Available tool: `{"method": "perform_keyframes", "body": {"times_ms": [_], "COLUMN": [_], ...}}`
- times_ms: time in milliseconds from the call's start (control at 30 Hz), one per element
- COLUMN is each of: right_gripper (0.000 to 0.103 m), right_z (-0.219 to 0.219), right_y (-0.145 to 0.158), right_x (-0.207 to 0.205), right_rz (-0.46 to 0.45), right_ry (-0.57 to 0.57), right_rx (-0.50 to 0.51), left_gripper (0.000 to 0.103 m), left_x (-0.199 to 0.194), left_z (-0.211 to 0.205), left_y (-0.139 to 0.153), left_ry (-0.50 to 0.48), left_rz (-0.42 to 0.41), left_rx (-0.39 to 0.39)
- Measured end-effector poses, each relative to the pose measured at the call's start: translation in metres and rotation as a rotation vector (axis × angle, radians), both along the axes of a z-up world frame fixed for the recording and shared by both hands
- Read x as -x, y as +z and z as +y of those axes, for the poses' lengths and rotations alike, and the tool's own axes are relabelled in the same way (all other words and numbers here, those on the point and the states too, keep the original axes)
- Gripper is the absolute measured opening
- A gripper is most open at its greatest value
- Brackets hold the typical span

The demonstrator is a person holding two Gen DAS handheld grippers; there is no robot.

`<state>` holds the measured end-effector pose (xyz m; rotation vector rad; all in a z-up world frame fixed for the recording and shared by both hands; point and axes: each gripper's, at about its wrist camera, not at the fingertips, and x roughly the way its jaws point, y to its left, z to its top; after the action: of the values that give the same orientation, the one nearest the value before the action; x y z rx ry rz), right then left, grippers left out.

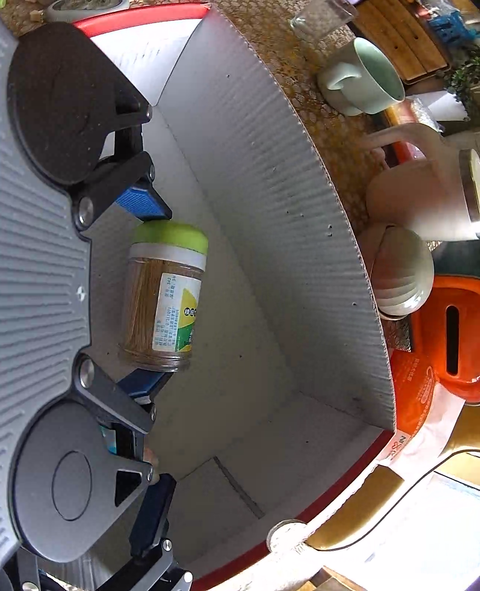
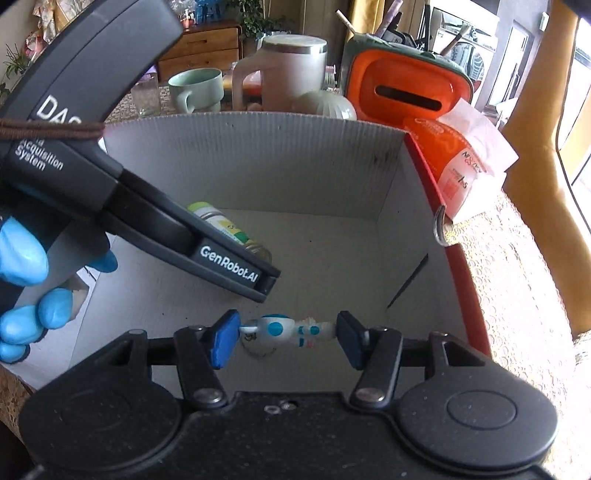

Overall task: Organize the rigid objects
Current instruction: 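Open both tools to drop the jar and keychain into the box, then withdraw both tools from the box back toward the scattered items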

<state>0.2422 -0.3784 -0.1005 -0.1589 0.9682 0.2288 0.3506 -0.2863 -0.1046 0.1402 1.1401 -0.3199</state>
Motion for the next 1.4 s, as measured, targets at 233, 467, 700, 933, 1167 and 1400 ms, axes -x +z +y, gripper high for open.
{"method": "perform_keyframes", "body": {"times_ms": [233,467,700,933,1167,1400], "right_gripper": [0.064,0.068,0.075,0.08,0.086,0.091], "right_z": [0.0,-0.002,-0.002,0.002,0.009,0.023], "right_y": [0.004,0.018,0.04,0.058,0.072,0.087], "right_x": [0.004,0.017,0.034,0.052,0.07,0.093], "right_rz": [-0.014,-0.038,-0.091,-0.136,-0.17,-0.224], "right_ry": [-0.011,-0.03,-0.052,-0.078,-0.084,-0.073], "right_rx": [-0.017,-0.042,-0.094,-0.147,-0.205,-0.239], "left_gripper": [0.083,0.082,0.082,0.082,0.082,0.082], "left_x": [0.004,0.018,0.041,0.068,0.1,0.139], "left_z": [-0.001,0.005,0.021,0.046,0.072,0.101], "left_y": [0.007,0.03,0.059,0.083,0.102,0.122], "left_ry": [-0.014,-0.004,-0.005,0.001,0.007,-0.018], "left_rz": [-0.018,-0.066,-0.135,-0.188,-0.236,-0.315], "left_rx": [-0.014,0.02,0.067,0.102,0.138,0.146]}}
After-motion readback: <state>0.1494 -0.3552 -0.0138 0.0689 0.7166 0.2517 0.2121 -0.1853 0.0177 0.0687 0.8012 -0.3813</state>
